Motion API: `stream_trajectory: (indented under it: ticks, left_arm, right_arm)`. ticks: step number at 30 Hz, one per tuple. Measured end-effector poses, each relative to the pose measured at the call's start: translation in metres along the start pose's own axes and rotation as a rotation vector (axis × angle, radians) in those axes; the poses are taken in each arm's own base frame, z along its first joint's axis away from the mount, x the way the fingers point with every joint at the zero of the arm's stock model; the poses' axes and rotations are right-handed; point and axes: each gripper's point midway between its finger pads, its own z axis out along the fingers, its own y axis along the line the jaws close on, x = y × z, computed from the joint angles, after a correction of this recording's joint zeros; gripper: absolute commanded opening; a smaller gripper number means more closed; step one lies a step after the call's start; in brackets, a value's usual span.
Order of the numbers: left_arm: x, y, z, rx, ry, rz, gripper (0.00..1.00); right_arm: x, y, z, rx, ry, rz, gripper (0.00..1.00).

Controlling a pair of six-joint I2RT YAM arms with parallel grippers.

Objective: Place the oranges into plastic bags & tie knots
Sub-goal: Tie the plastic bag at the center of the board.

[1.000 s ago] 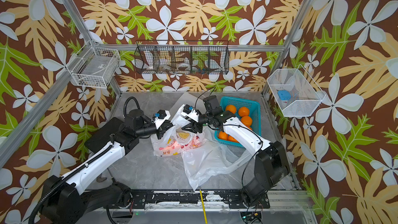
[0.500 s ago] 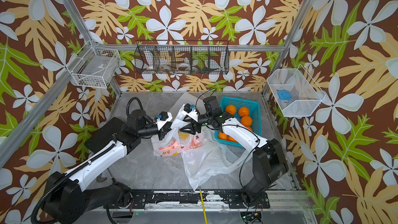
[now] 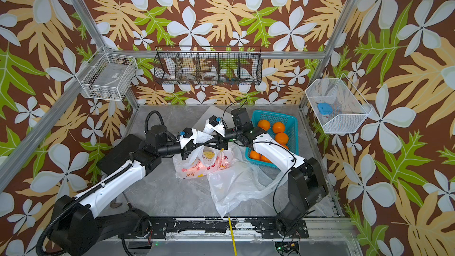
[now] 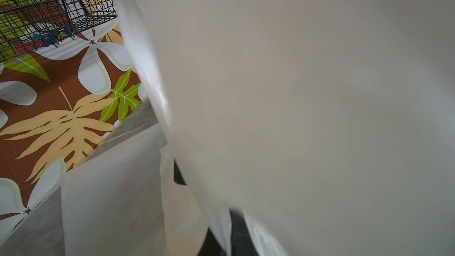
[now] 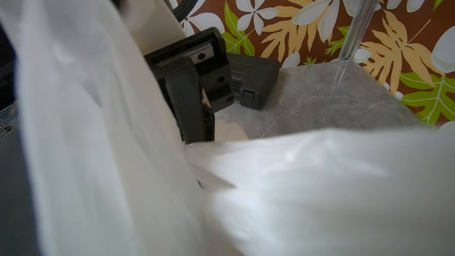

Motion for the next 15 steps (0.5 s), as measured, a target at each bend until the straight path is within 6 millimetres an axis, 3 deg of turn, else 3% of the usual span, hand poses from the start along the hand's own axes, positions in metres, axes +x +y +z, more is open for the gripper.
stream_trajectory:
  ticks: [6, 13, 15]
  left_arm:
    - [0.0015, 0.0041, -0.0008, -0.025, 0.01, -0.005, 0.07]
    - [0.0012, 0.0025, -0.0027, -0.029, 0.008, 0.002, 0.08]
    - [0.0004, 0.002, -0.003, -0.027, 0.005, 0.004, 0.14]
  right_arm:
    - [0.004, 0.0039, 0.0013, -0.016, 0.014, 0.005, 0.05]
    - [0.0047, 0.0036, -0.0014, 0.002, 0.03, 0.009, 0.0]
    - [0.0032, 0.0047, -0.002, 0.002, 0.028, 0.001, 0.0]
